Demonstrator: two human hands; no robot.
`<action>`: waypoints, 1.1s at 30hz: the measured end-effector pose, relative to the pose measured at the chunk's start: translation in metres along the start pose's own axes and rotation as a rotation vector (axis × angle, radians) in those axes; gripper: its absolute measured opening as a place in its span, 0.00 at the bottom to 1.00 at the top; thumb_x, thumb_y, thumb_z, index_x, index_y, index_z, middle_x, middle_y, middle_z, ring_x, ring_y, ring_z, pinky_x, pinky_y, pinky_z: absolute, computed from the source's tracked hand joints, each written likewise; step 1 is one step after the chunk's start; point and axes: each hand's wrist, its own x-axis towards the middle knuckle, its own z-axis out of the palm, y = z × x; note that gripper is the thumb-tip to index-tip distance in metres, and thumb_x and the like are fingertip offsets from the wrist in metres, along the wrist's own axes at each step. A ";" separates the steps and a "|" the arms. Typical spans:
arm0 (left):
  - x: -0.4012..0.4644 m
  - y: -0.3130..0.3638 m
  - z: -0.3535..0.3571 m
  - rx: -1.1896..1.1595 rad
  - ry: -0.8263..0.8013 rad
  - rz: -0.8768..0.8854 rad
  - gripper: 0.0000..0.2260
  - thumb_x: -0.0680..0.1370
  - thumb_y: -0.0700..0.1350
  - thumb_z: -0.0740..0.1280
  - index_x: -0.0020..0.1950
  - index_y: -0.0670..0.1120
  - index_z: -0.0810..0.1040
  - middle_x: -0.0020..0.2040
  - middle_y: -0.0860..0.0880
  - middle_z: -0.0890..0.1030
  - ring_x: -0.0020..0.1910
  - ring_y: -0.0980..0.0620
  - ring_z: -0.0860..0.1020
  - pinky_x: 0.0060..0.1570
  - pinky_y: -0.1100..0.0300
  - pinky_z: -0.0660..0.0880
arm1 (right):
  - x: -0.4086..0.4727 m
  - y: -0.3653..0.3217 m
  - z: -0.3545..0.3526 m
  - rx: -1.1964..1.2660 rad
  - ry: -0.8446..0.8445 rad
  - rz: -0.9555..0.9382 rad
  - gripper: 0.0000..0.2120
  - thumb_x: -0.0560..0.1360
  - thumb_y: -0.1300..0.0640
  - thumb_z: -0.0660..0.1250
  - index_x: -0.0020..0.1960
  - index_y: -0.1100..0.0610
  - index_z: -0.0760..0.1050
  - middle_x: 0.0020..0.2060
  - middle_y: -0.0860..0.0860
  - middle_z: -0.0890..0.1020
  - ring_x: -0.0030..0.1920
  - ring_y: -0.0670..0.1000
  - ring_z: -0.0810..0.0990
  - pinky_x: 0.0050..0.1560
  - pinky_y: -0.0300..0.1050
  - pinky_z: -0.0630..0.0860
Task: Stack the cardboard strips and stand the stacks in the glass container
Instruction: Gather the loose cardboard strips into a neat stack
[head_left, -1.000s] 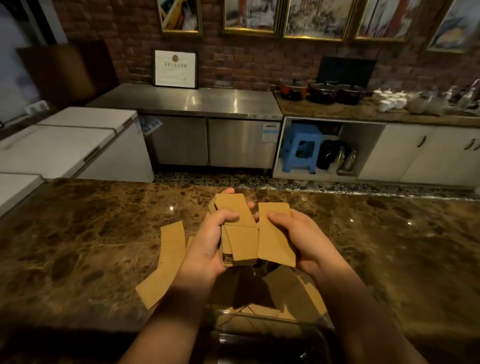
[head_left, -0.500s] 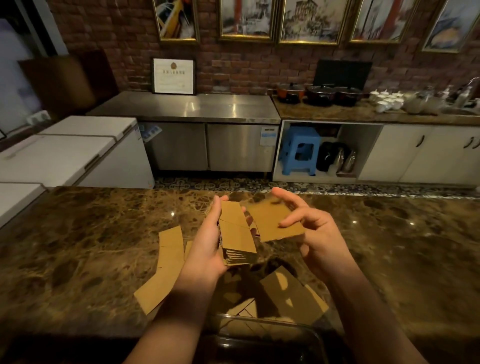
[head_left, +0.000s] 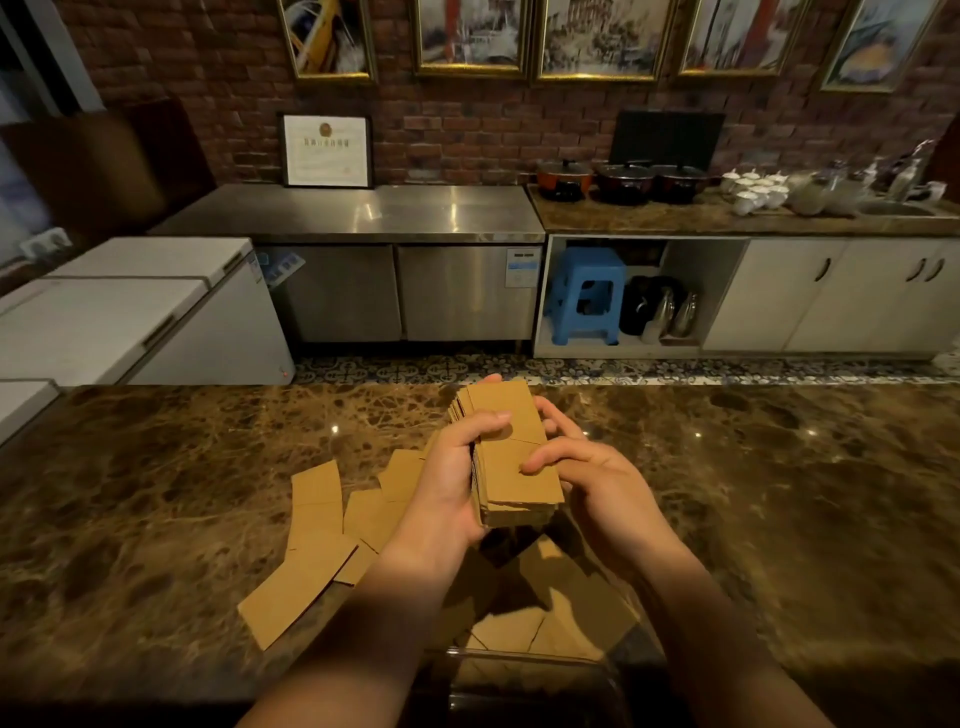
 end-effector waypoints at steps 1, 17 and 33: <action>0.002 -0.004 0.001 0.001 -0.021 -0.001 0.25 0.69 0.36 0.67 0.66 0.51 0.77 0.51 0.39 0.85 0.44 0.42 0.85 0.38 0.47 0.82 | 0.000 -0.001 -0.003 0.071 -0.003 0.031 0.24 0.74 0.77 0.57 0.34 0.57 0.86 0.69 0.44 0.75 0.66 0.39 0.76 0.58 0.41 0.78; 0.081 -0.092 0.015 0.655 0.004 0.278 0.29 0.67 0.31 0.71 0.61 0.59 0.79 0.47 0.52 0.83 0.45 0.54 0.81 0.43 0.61 0.78 | 0.003 0.061 -0.078 0.711 0.426 0.240 0.22 0.71 0.60 0.69 0.65 0.60 0.77 0.58 0.60 0.85 0.56 0.58 0.85 0.56 0.55 0.81; 0.117 -0.116 -0.046 0.866 0.437 0.188 0.10 0.81 0.43 0.67 0.41 0.42 0.79 0.38 0.50 0.81 0.39 0.51 0.78 0.39 0.63 0.74 | 0.023 0.112 -0.119 -0.363 0.434 0.037 0.18 0.68 0.48 0.78 0.54 0.41 0.74 0.52 0.46 0.81 0.49 0.40 0.81 0.45 0.33 0.77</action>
